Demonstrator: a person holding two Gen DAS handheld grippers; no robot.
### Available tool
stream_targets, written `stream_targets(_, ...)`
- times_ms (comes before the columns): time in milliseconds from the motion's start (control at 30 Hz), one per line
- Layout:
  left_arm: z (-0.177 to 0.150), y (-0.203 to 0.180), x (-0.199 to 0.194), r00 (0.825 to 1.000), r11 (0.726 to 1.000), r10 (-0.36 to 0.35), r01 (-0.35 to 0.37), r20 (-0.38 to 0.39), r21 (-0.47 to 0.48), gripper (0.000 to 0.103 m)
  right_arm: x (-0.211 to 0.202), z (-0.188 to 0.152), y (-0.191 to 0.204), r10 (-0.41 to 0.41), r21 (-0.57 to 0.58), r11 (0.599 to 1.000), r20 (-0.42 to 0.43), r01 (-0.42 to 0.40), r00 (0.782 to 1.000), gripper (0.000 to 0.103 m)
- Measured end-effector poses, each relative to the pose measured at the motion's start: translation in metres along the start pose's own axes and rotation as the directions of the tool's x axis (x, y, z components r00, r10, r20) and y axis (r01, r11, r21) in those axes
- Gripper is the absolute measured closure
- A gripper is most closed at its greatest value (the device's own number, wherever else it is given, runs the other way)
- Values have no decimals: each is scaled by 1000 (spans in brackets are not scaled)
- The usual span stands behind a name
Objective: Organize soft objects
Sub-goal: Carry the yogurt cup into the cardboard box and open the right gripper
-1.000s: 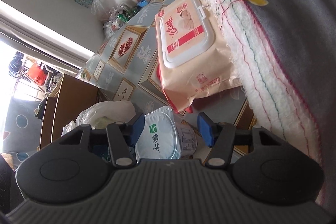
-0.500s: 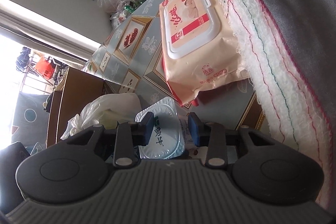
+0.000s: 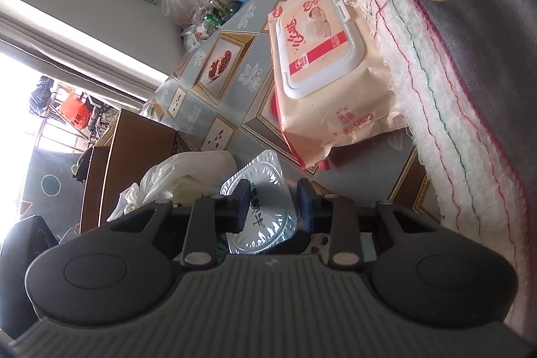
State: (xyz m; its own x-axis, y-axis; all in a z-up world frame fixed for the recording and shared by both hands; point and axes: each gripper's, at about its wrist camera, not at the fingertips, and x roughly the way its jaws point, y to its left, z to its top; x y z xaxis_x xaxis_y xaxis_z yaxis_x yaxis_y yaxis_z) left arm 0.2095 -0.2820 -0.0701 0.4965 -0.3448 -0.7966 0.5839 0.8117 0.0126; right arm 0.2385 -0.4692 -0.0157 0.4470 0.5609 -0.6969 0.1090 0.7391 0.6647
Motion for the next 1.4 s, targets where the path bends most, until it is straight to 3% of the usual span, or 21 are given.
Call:
stream_targets(233,7,-1,-53,994,999,33,-31,101,-23,53,-39,-5,42,36,-71,997,65,-31,997,74)
stream_targets(467,-2,18,-124,972,993,100,-85,210,-79,52,-71,-16,117,83,-184,981,94,-65,992,74)
stream_targets(633,-24,56,-176,952,980,164,-127,258,-155,52,-67,-30,187,141,-275,954,66,-118,988,74)
stream_targets(800,-56,110,-218,939,950,239,-174,248,-259,52,-34,-48,260,184,-353,919,-12,-177,983,74)
stream_targets(1000,-108,179,-268,918,890,359,-282,170,-357,52,36,-78,349,232,-388,877,-174,-283,957,74)
stream_targets(1133,-140,231,-279,912,838,406,-349,52,-419,52,108,-105,400,236,-345,874,-312,-341,920,73)
stream_targets(1400,-200,311,-261,911,762,376,-408,-168,-502,52,221,-155,431,170,-262,906,-492,-332,854,72)
